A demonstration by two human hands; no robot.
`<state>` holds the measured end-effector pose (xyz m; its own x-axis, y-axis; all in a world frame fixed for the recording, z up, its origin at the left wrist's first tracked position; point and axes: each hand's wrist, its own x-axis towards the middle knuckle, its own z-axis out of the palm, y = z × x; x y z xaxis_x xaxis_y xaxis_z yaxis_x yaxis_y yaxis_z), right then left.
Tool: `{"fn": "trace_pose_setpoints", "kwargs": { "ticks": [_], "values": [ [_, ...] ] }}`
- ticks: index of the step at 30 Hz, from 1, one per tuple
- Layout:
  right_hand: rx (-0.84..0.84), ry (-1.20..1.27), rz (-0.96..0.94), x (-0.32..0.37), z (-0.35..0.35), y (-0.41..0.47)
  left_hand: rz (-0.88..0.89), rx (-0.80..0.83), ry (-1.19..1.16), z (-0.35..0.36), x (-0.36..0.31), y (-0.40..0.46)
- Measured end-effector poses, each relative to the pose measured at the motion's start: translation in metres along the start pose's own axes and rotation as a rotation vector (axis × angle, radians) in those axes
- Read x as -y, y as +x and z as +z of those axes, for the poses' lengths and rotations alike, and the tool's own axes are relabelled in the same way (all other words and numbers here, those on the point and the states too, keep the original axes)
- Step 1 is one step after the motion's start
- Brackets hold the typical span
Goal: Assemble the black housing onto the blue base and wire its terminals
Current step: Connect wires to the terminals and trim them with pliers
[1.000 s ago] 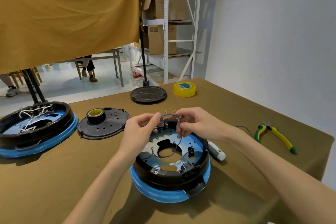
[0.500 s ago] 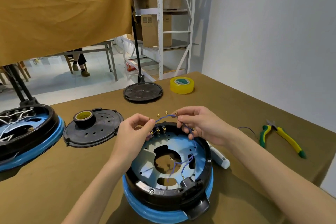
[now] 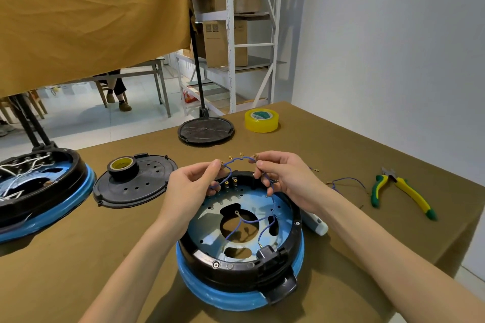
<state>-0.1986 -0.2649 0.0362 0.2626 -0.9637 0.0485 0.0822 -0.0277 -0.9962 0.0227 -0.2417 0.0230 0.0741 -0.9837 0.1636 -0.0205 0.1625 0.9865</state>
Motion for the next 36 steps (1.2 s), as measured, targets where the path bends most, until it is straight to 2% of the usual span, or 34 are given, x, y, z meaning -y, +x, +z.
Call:
{"fn": "trace_pose_setpoints", "kwargs": {
  "ticks": [11,16,24,30,36],
  "values": [
    [-0.064,-0.098,-0.041,-0.004,0.008,0.0,-0.071,0.015,-0.049,0.001,-0.007,0.0],
    [-0.104,-0.121,-0.079,-0.006,0.011,-0.003,-0.139,0.099,-0.127,-0.003,-0.012,-0.001],
    [-0.182,-0.039,-0.117,-0.008,0.012,-0.008,-0.067,0.136,-0.088,-0.005,-0.012,-0.004],
    [-0.138,-0.022,-0.114,-0.005,0.012,-0.012,0.0,0.116,0.081,-0.001,-0.009,-0.008],
    [0.02,-0.008,-0.033,0.004,0.011,-0.013,0.094,0.197,0.159,-0.001,-0.009,-0.012]
  ]
}}
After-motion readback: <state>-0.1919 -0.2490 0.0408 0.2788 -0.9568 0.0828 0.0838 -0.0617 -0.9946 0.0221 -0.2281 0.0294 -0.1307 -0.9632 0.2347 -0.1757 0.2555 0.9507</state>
